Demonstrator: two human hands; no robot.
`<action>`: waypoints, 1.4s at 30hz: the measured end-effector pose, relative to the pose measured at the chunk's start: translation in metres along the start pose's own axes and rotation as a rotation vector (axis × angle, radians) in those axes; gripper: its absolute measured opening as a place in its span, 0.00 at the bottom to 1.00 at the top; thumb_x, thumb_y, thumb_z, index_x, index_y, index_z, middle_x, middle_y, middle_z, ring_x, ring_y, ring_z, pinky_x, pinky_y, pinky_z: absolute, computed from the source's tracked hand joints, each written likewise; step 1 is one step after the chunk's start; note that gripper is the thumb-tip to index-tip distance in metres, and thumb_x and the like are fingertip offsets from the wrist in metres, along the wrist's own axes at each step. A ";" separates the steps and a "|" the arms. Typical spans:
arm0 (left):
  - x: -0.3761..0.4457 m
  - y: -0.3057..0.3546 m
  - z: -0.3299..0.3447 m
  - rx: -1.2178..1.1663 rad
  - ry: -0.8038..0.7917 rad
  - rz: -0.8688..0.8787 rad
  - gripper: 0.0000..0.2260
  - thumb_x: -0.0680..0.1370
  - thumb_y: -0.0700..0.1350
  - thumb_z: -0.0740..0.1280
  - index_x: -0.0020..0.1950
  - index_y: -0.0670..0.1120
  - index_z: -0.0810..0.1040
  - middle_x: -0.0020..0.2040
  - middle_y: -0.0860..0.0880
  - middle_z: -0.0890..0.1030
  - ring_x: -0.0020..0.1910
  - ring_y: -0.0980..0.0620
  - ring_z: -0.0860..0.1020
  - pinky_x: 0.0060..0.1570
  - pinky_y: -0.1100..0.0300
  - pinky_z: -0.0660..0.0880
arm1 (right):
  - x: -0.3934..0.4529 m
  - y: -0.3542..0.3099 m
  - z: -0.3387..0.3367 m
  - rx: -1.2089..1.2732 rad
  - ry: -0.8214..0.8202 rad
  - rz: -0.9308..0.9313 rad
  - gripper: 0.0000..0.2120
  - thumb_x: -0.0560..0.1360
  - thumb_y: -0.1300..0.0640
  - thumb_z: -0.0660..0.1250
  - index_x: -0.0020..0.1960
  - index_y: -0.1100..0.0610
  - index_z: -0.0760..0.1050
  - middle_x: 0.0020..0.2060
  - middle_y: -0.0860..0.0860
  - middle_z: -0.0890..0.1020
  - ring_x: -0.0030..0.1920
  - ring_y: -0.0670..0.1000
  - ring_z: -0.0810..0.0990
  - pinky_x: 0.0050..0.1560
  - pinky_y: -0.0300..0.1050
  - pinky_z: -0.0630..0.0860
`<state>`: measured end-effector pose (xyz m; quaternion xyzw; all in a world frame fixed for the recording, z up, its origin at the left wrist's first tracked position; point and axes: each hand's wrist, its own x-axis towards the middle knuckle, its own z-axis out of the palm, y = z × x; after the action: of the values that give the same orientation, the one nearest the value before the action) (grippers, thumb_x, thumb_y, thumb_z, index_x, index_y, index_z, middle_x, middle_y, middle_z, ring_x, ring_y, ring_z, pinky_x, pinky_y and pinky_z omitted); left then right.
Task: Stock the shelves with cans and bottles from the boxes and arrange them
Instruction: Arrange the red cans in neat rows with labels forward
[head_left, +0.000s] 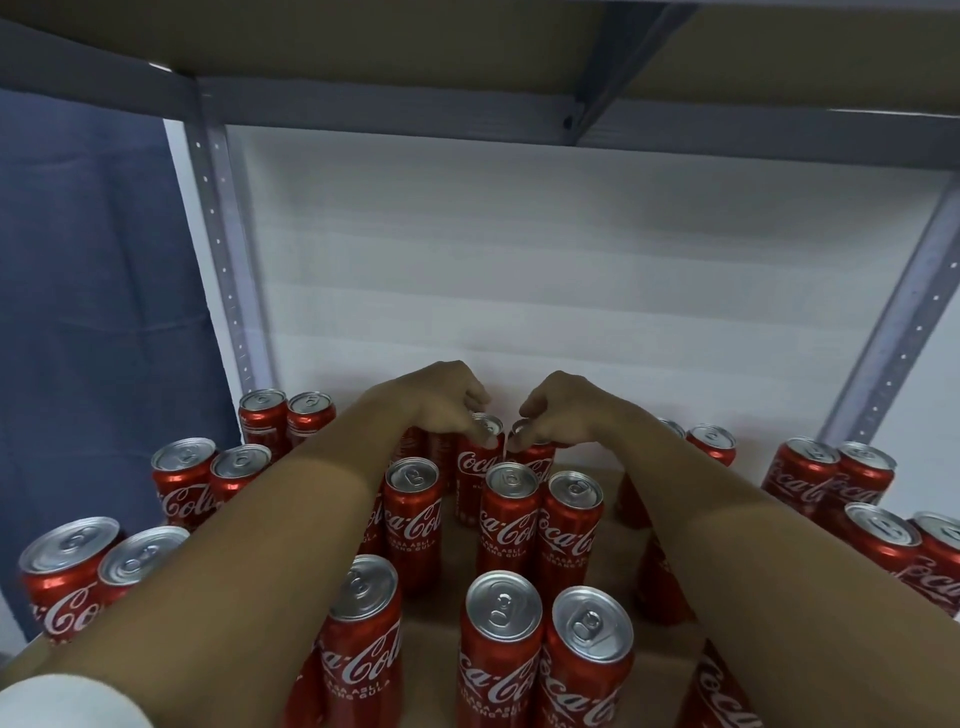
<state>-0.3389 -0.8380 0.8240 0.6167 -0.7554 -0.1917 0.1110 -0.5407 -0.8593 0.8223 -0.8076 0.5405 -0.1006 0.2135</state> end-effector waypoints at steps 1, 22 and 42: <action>0.001 0.002 0.001 0.021 0.016 0.004 0.35 0.68 0.56 0.81 0.72 0.46 0.77 0.68 0.50 0.80 0.67 0.51 0.77 0.66 0.53 0.73 | 0.000 0.001 0.000 0.004 -0.014 0.007 0.30 0.66 0.48 0.81 0.63 0.60 0.80 0.54 0.53 0.84 0.48 0.52 0.84 0.46 0.44 0.83; 0.018 0.010 0.002 0.086 -0.057 0.042 0.26 0.67 0.51 0.83 0.64 0.54 0.82 0.61 0.55 0.83 0.60 0.51 0.80 0.63 0.47 0.77 | 0.006 0.018 -0.010 -0.096 -0.107 -0.124 0.21 0.69 0.54 0.80 0.60 0.57 0.82 0.55 0.53 0.83 0.51 0.55 0.84 0.50 0.53 0.84; 0.042 0.014 0.013 0.072 -0.034 0.110 0.23 0.69 0.49 0.81 0.63 0.54 0.83 0.60 0.55 0.83 0.59 0.51 0.80 0.63 0.44 0.77 | 0.020 0.041 -0.017 -0.227 -0.042 -0.165 0.22 0.68 0.59 0.80 0.61 0.58 0.82 0.56 0.53 0.83 0.56 0.55 0.80 0.44 0.44 0.74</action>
<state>-0.3658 -0.8747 0.8150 0.5744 -0.7964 -0.1685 0.0863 -0.5737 -0.8947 0.8179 -0.8701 0.4756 -0.0390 0.1232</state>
